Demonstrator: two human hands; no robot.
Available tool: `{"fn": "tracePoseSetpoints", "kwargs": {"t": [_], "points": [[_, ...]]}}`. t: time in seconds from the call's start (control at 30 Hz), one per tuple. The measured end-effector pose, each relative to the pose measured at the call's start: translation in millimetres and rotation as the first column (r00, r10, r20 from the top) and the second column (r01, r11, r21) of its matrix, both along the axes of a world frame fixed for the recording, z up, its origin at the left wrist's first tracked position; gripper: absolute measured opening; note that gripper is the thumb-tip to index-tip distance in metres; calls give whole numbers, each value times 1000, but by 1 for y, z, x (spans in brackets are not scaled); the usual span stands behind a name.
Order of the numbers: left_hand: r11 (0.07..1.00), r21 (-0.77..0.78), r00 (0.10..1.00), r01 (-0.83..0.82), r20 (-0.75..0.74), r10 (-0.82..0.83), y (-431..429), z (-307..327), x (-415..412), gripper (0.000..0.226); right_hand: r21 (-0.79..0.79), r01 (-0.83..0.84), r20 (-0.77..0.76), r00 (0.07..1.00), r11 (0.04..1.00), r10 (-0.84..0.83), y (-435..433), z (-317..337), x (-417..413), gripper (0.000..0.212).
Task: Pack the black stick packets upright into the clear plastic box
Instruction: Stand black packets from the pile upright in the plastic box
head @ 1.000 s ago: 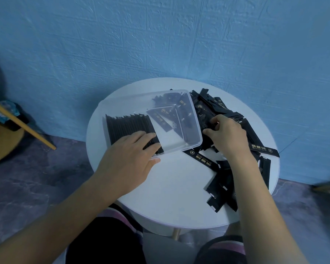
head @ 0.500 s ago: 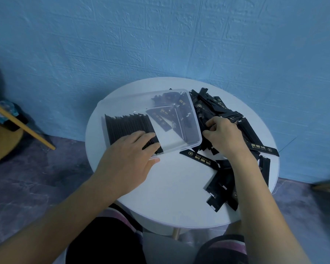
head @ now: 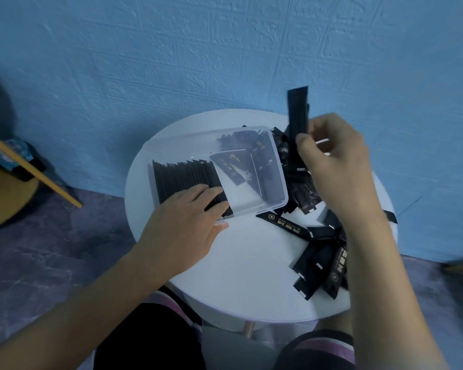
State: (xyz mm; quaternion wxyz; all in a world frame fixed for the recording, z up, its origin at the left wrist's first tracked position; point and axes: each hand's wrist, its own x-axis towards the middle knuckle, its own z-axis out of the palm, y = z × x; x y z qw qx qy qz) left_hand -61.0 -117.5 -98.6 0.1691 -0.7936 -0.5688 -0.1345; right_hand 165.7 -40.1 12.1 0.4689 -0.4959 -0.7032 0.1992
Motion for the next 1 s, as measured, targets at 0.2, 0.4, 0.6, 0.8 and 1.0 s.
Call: {"fn": "tracePoseSetpoints", "kwargs": {"t": [0.2, 0.4, 0.6, 0.8, 1.0], "points": [[1000, -3, 1000, 4, 4, -4, 0, -3, -1, 40, -96, -137, 429, 888, 986, 165, 2, -48, -61, 8], [1000, -3, 1000, 16, 12, -16, 0, -3, -1, 45, -254, -105, 538, 811, 961, 231, 17, -72, -75, 24], [1000, -21, 999, 7, 41, -6, 3, -1, -1, 49, -307, -139, 462, 843, 942, 275, 24, -63, -73, 30], [1000, -9, 999, 17, 31, -17, 0, 0, -1, 43, -371, -147, 465, 826, 917, 320, 27, -69, -75, 36], [999, -34, 999, -28, 26, 29, -3, 3, 0, 42, -370, -201, 392, 851, 907, 349, 21, -65, -72, 42]]}}
